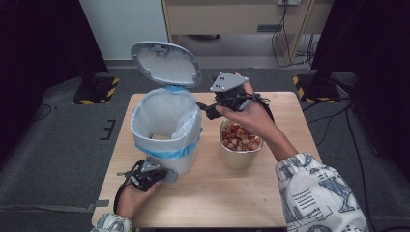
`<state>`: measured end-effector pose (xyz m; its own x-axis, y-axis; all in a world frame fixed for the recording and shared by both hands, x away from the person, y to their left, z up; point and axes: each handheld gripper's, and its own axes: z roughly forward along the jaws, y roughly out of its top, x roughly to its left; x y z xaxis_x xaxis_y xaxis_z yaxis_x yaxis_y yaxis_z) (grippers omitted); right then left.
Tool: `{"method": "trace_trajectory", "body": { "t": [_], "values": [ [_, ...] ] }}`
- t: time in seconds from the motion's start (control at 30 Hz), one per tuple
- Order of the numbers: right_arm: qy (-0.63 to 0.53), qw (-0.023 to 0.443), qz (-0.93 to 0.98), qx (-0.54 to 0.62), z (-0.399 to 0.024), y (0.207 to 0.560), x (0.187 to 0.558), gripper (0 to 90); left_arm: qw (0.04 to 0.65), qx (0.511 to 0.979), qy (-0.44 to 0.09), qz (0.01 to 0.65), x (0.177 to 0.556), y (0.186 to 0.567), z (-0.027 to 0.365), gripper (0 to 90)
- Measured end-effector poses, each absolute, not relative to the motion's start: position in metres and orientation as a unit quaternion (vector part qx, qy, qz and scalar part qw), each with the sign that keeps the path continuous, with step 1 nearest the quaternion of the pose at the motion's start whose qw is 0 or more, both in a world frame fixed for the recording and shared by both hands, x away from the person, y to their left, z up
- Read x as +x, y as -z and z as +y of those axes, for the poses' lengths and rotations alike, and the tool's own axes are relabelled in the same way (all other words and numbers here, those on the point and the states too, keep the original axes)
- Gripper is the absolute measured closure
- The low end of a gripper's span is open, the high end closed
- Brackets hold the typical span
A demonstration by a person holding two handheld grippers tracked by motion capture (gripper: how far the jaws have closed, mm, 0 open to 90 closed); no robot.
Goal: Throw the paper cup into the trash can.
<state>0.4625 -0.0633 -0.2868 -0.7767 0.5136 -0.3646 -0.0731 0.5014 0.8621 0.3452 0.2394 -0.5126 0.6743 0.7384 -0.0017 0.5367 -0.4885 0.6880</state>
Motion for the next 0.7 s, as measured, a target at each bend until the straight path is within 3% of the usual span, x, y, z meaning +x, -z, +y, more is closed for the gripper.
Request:
{"method": "trace_trajectory", "body": {
  "t": [0.7],
  "values": [
    [-0.468,0.315,0.807,0.175,-0.100,0.297,0.471,9.6,0.340,0.850,-0.149,0.375,0.345,0.513,0.240,89.8]
  ]
}}
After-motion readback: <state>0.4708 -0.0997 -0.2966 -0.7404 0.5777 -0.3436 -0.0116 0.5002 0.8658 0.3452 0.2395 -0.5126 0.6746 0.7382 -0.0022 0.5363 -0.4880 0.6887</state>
